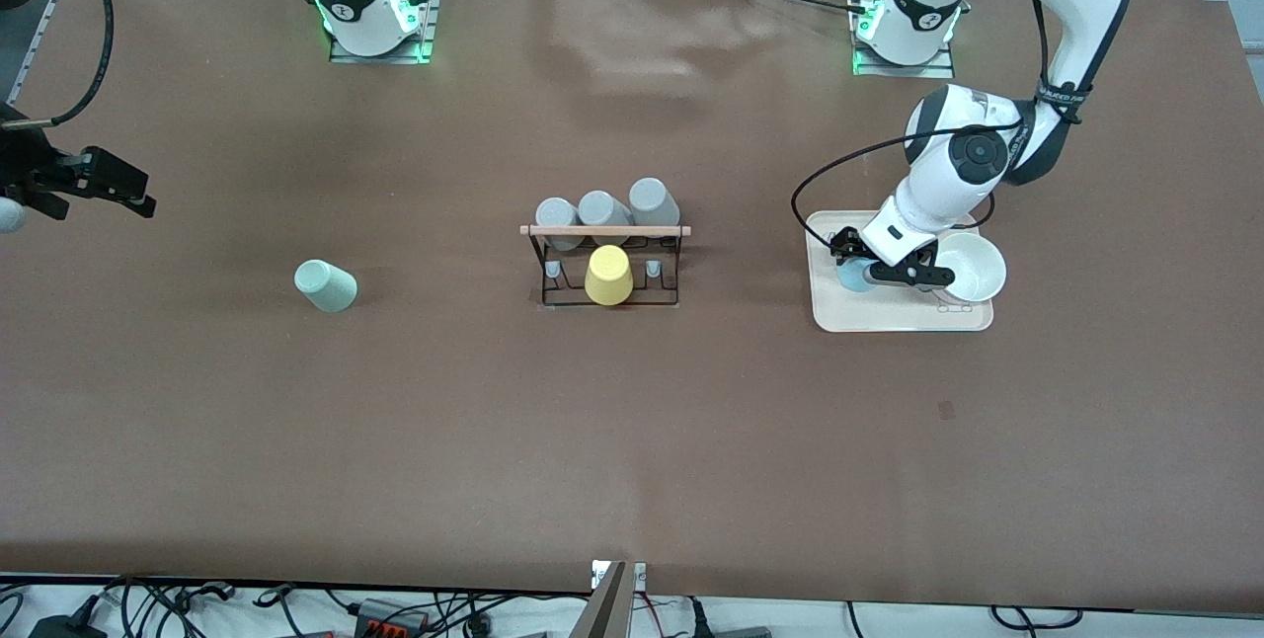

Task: Hang scattered cups on rack with three cups
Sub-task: 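Close the left gripper on the light blue cup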

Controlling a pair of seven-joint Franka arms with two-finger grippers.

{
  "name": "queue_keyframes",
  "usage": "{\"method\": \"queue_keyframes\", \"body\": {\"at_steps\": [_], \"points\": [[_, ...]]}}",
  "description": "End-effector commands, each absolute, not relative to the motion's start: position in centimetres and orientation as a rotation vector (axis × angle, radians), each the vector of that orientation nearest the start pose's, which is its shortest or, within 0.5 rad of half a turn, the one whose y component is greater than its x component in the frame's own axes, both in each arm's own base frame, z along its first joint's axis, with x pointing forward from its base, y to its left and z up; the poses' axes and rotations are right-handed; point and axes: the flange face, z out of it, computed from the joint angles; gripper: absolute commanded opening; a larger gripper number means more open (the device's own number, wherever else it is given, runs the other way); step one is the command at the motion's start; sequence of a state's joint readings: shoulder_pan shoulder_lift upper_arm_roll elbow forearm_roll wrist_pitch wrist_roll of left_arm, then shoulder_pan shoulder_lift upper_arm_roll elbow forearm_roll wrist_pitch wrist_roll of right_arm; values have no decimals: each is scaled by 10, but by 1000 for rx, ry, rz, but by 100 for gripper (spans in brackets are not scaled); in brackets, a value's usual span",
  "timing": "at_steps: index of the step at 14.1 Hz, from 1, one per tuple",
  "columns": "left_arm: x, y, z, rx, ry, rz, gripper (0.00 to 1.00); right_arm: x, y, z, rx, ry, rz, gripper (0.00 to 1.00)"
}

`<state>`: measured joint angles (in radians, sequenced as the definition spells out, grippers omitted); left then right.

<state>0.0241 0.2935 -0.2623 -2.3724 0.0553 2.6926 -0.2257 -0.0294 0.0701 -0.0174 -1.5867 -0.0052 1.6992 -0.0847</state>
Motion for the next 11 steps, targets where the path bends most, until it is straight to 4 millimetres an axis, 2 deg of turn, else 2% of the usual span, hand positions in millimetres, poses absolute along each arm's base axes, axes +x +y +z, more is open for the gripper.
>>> {"method": "queue_keyframes", "body": {"at_steps": [1,2,3,4,6,9,11], "points": [[493,-126,211,-3178,126,-76,67,582,-27,593,-3155,-62,-86,100],[493,-124,214,-3174,127,-78,48,583,-26,590,-3154,-65,-81,100],[493,-122,216,-3174,122,-81,38,584,-26,588,-3154,-65,-76,100],[494,-122,216,-3174,122,-84,33,583,-26,588,-3154,-65,-71,100],[500,-119,232,-3169,117,-118,29,583,-26,588,-3154,-65,-69,100],[539,-123,288,-3136,98,-47,29,584,-27,586,-3154,-63,-64,100],[568,-142,345,-3116,100,39,29,590,-24,573,-3152,-70,-35,100]]}}
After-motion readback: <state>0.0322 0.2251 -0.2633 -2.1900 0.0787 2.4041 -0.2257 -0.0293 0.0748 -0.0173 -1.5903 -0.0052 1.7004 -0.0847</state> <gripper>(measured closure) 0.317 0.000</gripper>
